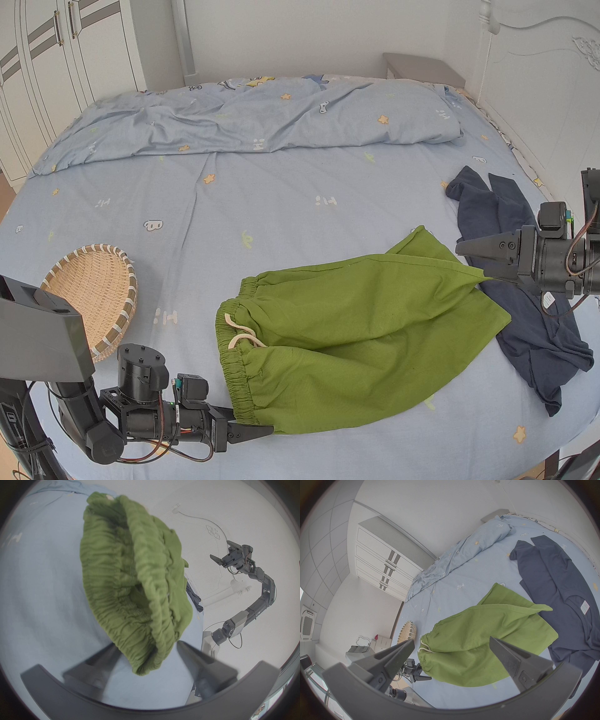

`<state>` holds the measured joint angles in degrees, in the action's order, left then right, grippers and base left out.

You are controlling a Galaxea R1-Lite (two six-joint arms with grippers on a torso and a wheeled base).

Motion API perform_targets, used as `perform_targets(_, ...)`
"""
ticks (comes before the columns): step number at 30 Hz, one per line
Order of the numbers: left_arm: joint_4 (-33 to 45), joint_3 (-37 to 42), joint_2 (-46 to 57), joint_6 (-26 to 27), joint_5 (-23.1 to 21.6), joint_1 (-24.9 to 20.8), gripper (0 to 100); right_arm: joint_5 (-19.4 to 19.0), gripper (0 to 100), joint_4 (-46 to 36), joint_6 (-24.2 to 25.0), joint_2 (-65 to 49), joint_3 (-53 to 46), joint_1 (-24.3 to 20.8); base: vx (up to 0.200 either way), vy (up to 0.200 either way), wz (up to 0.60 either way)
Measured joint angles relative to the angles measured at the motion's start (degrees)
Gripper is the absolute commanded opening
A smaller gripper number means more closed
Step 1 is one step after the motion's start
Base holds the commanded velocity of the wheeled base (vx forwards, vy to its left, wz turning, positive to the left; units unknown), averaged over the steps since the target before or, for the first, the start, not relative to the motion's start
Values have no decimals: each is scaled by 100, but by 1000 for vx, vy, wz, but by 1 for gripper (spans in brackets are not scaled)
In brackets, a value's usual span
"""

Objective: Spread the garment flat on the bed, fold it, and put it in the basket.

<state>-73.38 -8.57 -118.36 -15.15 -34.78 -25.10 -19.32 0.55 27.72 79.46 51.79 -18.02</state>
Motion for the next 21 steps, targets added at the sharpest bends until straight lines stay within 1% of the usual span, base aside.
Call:
perform_targets(7,-26,56,-68,-200,5,-26,0,2,100,5,-5,9,-9,5,0,0,0)
perform_targets(12,79,116,96,-852,-9,13,0,-2,100,-1,-2,9,-9,2,0,0,0)
perform_targets(14,260,146,246,-1273,-30,55,0,-9,100,-30,-2,6,-9,-6,0,0,0)
perform_targets(16,561,188,430,-1552,-61,138,0,-13,100,-66,0,4,-7,-17,0,0,0)
perform_targets(19,1150,282,745,-1668,-176,380,0,-16,100,-174,2,2,-5,-28,0,0,0)
perform_targets(21,1462,364,946,-1676,-422,641,0,-20,100,-268,5,-2,-13,-28,0,0,0)
